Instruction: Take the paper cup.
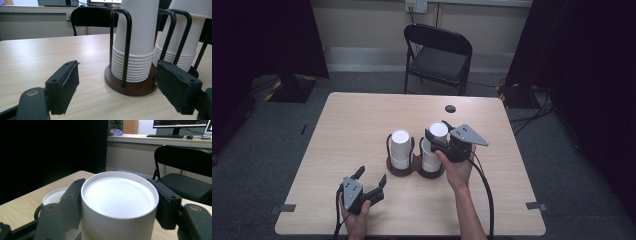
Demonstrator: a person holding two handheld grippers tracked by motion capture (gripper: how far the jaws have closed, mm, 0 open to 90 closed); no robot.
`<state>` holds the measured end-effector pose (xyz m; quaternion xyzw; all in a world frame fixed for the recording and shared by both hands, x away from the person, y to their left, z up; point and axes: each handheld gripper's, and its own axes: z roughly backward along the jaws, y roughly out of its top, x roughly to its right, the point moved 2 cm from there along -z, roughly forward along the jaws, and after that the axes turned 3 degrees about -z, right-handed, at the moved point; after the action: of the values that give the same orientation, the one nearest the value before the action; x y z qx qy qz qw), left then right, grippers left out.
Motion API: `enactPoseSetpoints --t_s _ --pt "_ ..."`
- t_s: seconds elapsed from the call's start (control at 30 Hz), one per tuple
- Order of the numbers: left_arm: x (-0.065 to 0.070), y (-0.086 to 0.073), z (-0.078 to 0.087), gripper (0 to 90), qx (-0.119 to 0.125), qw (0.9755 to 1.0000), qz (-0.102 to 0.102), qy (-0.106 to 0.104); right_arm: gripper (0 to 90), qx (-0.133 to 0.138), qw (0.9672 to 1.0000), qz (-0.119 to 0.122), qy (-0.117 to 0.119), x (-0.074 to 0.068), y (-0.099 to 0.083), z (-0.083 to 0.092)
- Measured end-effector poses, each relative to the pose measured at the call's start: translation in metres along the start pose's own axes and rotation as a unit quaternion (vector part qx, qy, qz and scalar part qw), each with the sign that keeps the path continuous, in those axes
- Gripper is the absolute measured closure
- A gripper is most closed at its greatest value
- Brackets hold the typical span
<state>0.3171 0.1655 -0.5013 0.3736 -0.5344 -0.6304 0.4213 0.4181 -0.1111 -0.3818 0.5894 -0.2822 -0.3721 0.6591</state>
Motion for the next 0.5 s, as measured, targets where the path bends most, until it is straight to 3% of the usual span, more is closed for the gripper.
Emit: enactPoseSetpoints --t_s 0.5 --pt "0.0007 0.0002 -0.0007 18.9 -0.006 1.0 -0.005 0.005 34.2 0.007 1.0 -0.004 0.004 0.0001 0.0097 0.0016"
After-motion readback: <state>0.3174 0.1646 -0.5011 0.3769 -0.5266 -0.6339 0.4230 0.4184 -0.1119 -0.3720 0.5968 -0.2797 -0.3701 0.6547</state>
